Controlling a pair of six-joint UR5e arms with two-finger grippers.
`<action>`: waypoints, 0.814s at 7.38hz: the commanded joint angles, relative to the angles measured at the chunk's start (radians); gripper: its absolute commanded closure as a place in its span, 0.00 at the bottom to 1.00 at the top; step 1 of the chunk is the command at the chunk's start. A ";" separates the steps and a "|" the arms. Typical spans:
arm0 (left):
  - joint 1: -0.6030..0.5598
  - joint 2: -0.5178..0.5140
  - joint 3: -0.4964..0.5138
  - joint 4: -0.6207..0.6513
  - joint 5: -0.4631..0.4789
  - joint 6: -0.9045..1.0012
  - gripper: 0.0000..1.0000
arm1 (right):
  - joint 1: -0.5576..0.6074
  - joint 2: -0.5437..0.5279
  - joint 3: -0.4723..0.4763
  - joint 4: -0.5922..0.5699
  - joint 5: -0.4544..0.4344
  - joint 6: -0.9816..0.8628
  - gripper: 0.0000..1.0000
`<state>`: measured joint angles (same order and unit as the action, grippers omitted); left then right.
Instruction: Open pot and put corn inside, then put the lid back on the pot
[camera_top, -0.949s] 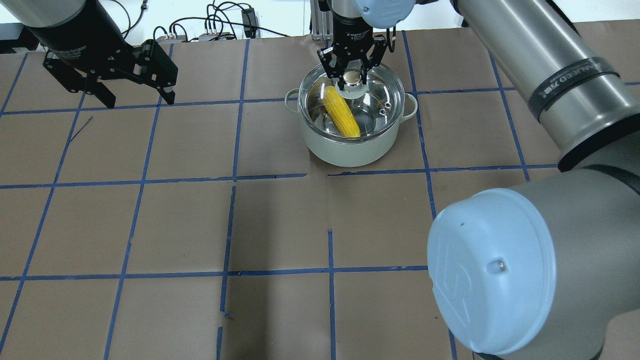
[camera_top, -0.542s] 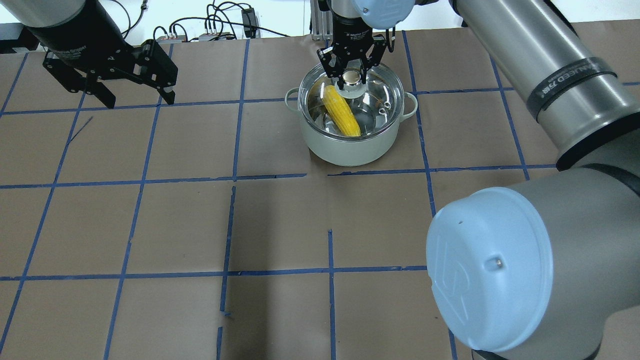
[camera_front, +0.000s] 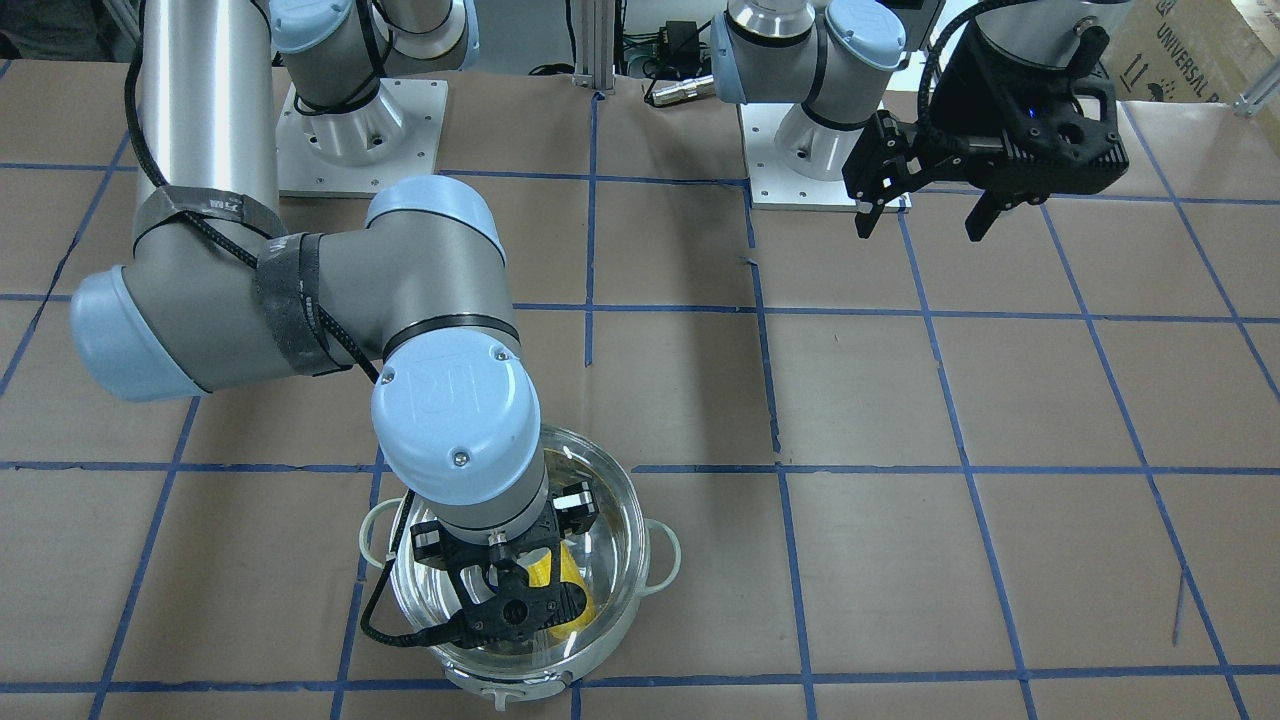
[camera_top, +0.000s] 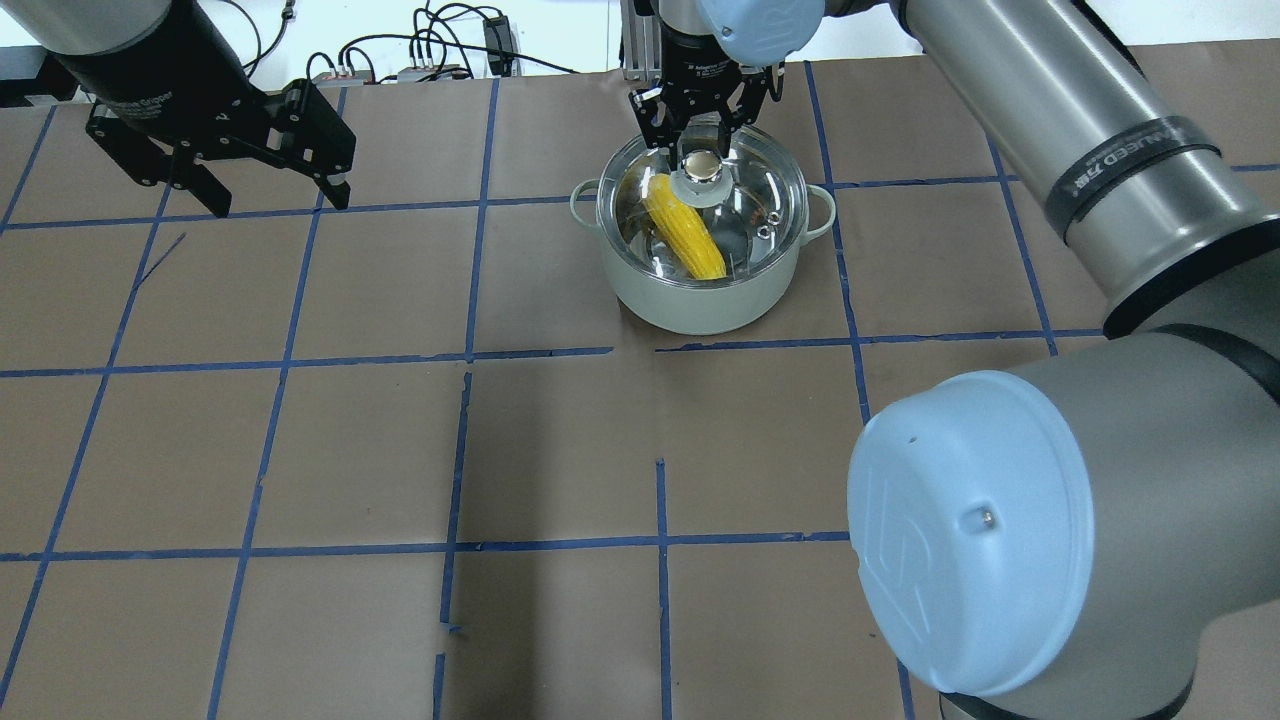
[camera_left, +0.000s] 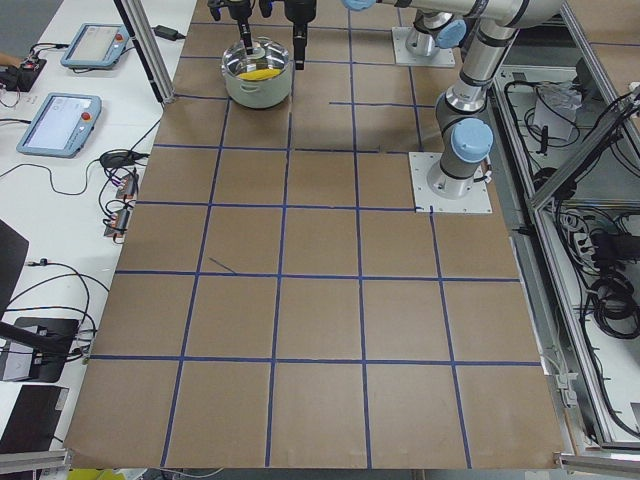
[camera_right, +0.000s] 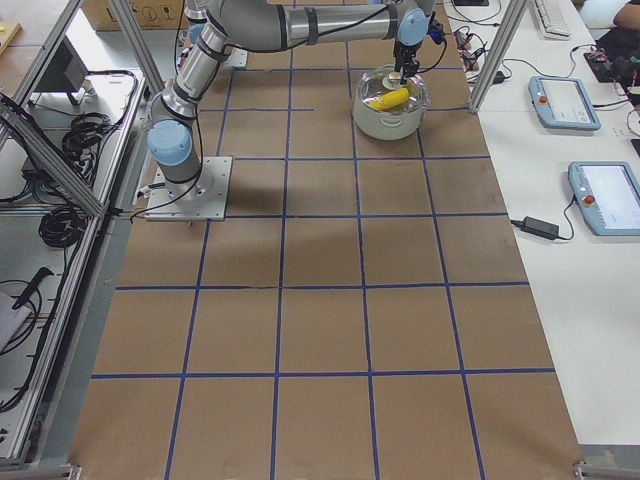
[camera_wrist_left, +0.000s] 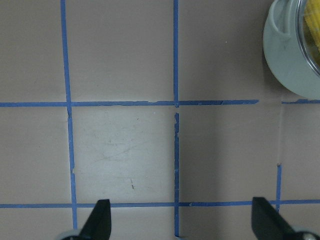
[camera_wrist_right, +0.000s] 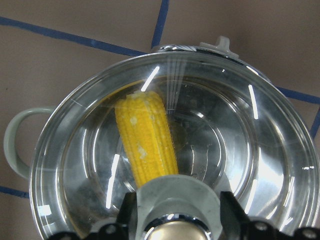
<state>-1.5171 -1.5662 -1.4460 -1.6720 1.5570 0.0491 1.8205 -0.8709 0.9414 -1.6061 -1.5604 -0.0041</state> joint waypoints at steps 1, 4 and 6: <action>0.000 0.000 -0.001 0.000 0.000 0.000 0.00 | -0.007 -0.025 -0.004 -0.002 -0.009 0.000 0.29; 0.000 0.000 -0.001 0.000 0.000 0.000 0.00 | -0.117 -0.201 0.060 0.169 -0.007 -0.084 0.25; 0.000 0.000 -0.001 0.000 0.000 0.000 0.00 | -0.280 -0.369 0.221 0.192 -0.001 -0.189 0.14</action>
<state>-1.5171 -1.5662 -1.4457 -1.6720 1.5570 0.0491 1.6319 -1.1354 1.0692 -1.4345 -1.5625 -0.1312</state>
